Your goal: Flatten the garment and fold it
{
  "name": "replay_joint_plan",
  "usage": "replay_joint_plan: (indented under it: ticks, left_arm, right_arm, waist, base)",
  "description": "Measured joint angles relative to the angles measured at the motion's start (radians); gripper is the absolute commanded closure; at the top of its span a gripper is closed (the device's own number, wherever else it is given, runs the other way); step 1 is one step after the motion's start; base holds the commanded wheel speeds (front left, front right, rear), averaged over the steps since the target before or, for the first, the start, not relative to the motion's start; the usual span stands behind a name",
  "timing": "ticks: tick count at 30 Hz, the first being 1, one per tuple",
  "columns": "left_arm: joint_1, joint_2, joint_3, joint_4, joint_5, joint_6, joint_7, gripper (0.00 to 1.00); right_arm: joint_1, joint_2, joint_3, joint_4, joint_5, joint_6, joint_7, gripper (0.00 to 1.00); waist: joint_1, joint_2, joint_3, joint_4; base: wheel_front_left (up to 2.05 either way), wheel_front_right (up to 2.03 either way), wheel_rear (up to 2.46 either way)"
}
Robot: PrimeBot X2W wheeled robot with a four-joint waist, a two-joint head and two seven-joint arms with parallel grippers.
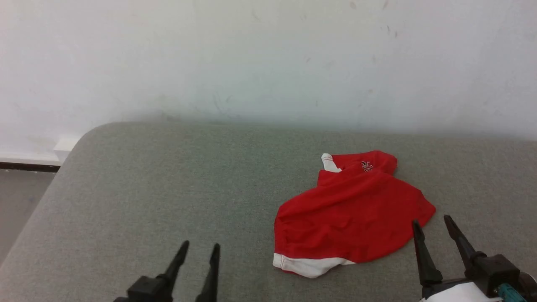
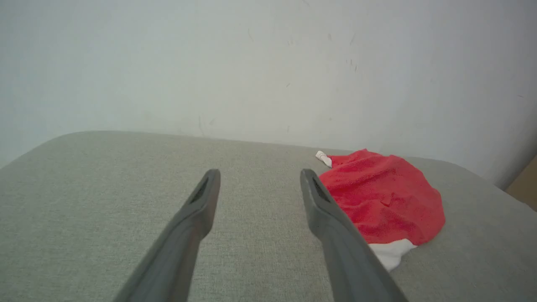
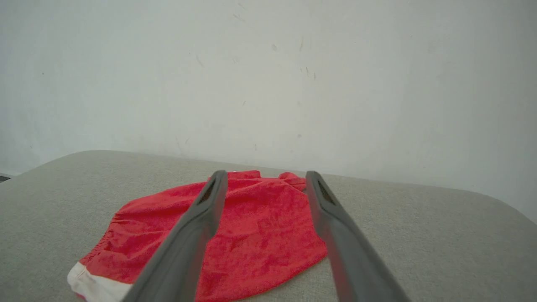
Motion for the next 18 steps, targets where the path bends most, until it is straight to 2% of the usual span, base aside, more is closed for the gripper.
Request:
replay_joint_plan:
  ticks: [9, 12, 18]
  left_arm:
    - [-0.156, -0.04, -0.132, 0.134, -0.012, -0.074, 0.286, 0.0]
    - [-0.21, -0.055, -0.156, 0.201, -0.012, -0.077, 0.362, 0.0]
    - [-0.3, -0.077, -0.157, 0.3, -0.016, -0.078, 0.398, 0.0]
  right_arm:
    - [-0.037, 0.0, -0.018, -0.017, -0.012, 0.0, 0.0, 0.0]
    - [-0.047, 0.0, -0.018, -0.021, -0.012, 0.0, 0.0, 0.0]
    - [-0.073, 0.0, -0.019, -0.026, -0.012, 0.0, 0.0, 0.0]
  waist:
    - [0.0002, 0.0, 0.081, -0.046]
    - [0.0002, 0.0, 0.113, -0.065]
    - [0.0002, 0.0, 0.171, -0.104]
  base:
    - [0.0, 0.0, 0.0]
    - [0.0, 0.0, 0.0]
    - [0.0, 0.0, 0.0]
